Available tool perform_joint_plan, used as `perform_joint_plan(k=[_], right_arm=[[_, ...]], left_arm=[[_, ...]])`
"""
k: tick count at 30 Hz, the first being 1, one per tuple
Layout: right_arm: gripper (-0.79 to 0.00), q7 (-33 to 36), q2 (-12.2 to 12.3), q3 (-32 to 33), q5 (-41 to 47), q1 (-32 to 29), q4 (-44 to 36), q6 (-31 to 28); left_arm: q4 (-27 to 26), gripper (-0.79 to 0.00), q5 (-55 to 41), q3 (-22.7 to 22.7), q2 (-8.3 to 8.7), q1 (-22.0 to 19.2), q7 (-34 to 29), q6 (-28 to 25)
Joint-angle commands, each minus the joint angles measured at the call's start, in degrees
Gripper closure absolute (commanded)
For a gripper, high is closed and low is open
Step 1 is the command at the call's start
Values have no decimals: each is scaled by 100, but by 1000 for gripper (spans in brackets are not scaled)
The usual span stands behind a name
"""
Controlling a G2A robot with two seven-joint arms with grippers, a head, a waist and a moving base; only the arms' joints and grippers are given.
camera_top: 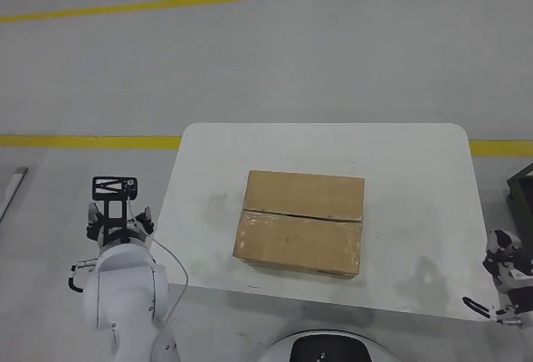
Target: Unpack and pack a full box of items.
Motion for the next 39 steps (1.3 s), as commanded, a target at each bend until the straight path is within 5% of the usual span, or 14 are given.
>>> perform_joint_plan(k=[1, 8, 14, 19, 24, 39], right_arm=[[0, 9, -6, -13, -18, 9, -10, 0], [0, 52, -30, -81, -95, 59, -53, 21], [0, 75, -50, -136, -153, 73, -84, 25], [0, 56, -66, -133, -157, 75, -40, 23], [0, 21, -82, -62, -100, 34, 17, 24], [0, 32, -124, 70, -20, 34, 62, -13]], left_arm=[[-92, -785, -69, 141, 3, 87, 104, -127], [-55, -785, 201, 1800, -12, 344, 380, -809], [881, -785, 379, 3524, -126, -67, 428, -1061], [1808, -785, 419, 4268, -272, -617, 160, -1022], [2456, -785, 545, 4564, -392, -1000, -254, -968], [3305, -785, 717, 4584, -561, -1369, -449, -791]])
